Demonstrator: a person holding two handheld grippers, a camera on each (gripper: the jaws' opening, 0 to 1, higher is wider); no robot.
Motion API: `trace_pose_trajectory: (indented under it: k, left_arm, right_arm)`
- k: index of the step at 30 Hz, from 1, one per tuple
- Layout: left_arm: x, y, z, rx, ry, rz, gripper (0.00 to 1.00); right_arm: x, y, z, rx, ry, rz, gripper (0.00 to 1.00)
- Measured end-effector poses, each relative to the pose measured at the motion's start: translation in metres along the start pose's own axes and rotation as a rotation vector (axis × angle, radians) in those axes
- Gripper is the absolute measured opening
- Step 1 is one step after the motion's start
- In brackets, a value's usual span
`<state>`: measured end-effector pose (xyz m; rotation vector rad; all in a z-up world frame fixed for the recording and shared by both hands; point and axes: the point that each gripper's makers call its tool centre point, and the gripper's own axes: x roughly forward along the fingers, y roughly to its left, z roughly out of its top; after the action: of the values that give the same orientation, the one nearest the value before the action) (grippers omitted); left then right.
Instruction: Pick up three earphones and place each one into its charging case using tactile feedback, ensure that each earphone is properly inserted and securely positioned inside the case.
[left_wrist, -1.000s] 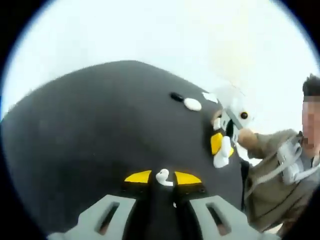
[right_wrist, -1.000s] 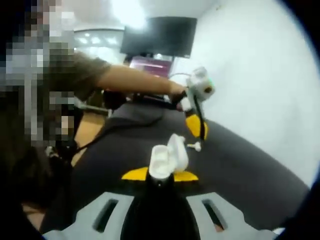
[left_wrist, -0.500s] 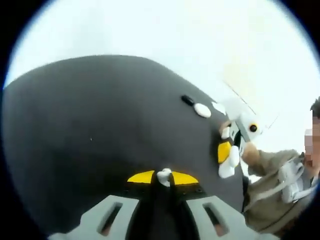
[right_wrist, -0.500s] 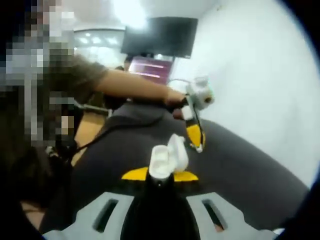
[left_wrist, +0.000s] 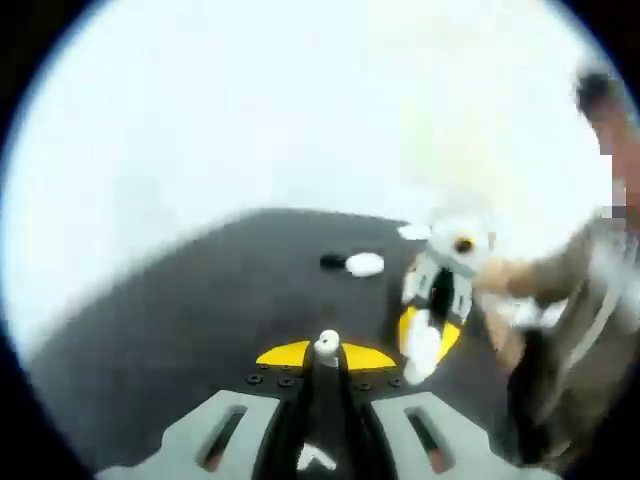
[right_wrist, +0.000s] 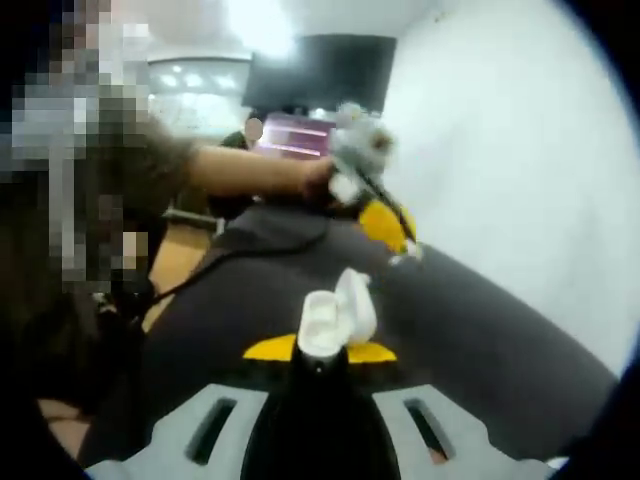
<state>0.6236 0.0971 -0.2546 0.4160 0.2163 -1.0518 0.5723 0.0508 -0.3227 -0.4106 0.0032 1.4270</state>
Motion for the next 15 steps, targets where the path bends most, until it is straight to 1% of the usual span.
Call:
trace_pose_trajectory:
  k: [1, 2, 3, 4, 5, 6, 7, 9, 10, 12, 13, 14, 15]
  left_arm:
    - [-0.001, -0.006, 0.002, 0.057, -0.008, 0.004, 0.08]
    - [-0.003, -0.013, 0.005, 0.076, -0.024, 0.005, 0.08]
    - [-0.006, -0.020, 0.006, 0.064, -0.042, -0.007, 0.08]
    - [-0.007, -0.027, 0.010, 0.097, -0.064, -0.015, 0.08]
    - [-0.009, -0.029, 0.011, 0.116, -0.079, -0.005, 0.08]
    - [-0.011, -0.031, 0.012, 0.155, -0.092, 0.010, 0.08]
    - [-0.012, -0.035, 0.014, 0.212, -0.107, 0.016, 0.08]
    - [-0.012, -0.036, 0.011, 0.289, -0.107, 0.053, 0.08]
    - [-0.011, -0.040, 0.008, 0.317, -0.097, 0.043, 0.08]
    - [-0.010, -0.043, 0.007, 0.312, -0.105, 0.040, 0.08]
    - [-0.008, -0.047, 0.008, 0.312, -0.113, 0.018, 0.08]
    - [-0.007, -0.050, 0.008, 0.321, -0.121, 0.013, 0.08]
    - [-0.005, -0.052, 0.009, 0.344, -0.123, 0.009, 0.08]
  right_arm:
    - [0.000, 0.000, 0.000, 0.001, 0.000, 0.000, 0.18]
    - [0.000, 0.000, 0.000, 0.001, 0.000, 0.000, 0.18]
    - [0.000, 0.000, 0.000, 0.001, 0.000, 0.000, 0.18]
    - [0.000, 0.000, 0.000, 0.002, 0.000, 0.000, 0.18]
    - [0.000, 0.000, 0.000, 0.001, 0.000, 0.001, 0.18]
    - [0.000, 0.000, 0.000, 0.003, 0.000, 0.001, 0.18]
    - [0.000, 0.000, 0.001, 0.004, 0.000, 0.001, 0.18]
    - [0.000, 0.000, 0.001, 0.005, 0.001, 0.001, 0.18]
    - [0.000, 0.000, 0.001, 0.009, 0.001, 0.002, 0.18]
    - [0.000, -0.001, 0.000, 0.040, 0.001, 0.010, 0.18]
    - [0.000, -0.001, 0.000, 0.078, 0.002, 0.018, 0.18]
    - [0.000, -0.002, -0.001, 0.122, 0.001, 0.028, 0.18]
    - [0.000, -0.003, -0.001, 0.142, 0.000, 0.034, 0.18]
